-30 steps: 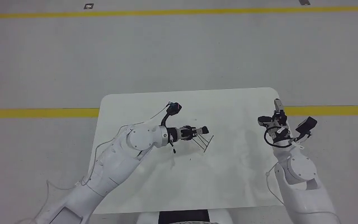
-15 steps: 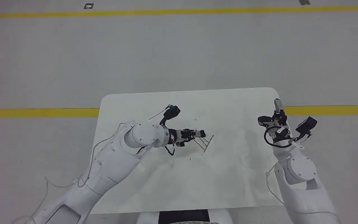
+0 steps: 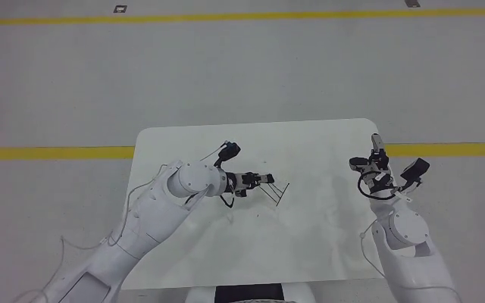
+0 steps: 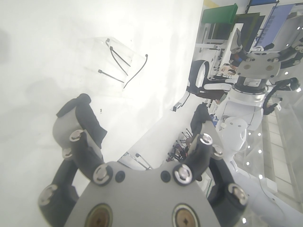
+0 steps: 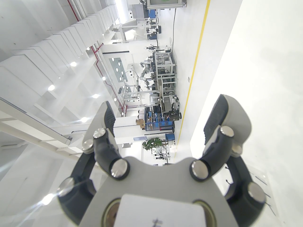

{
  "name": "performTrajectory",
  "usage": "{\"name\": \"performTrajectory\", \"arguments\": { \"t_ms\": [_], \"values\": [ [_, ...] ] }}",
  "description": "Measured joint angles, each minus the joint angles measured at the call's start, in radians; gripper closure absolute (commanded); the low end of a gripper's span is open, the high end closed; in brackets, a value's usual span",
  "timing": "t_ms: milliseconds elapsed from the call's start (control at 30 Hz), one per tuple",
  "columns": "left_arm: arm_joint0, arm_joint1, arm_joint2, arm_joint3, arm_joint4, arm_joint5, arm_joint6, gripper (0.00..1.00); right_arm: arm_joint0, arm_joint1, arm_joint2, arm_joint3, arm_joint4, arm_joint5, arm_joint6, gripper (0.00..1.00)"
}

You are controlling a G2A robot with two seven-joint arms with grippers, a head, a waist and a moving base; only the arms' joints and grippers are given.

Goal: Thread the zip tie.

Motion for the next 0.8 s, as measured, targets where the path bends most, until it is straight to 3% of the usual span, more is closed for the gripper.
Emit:
{"name": "performTrajectory", "arguments": {
  "t_ms": [233,567,667,800],
  "values": [
    [-0.059,-0.025,0.041,0.079,-0.081,0.0,0.014,0.0,0.0,0.0,0.0,0.0,0.0,0.0,0.0,0.0],
    [-0.061,-0.027,0.044,0.075,-0.087,-0.003,0.015,0.0,0.0,0.0,0.0,0.0,0.0,0.0,0.0,0.0],
    [-0.081,-0.037,0.061,0.063,-0.122,-0.001,0.019,0.0,0.0,0.0,0.0,0.0,0.0,0.0,0.0,0.0],
    [-0.116,-0.048,0.097,0.08,-0.114,0.0,0.019,0.0,0.0,0.0,0.0,0.0,0.0,0.0,0.0,0.0]
  ]
}}
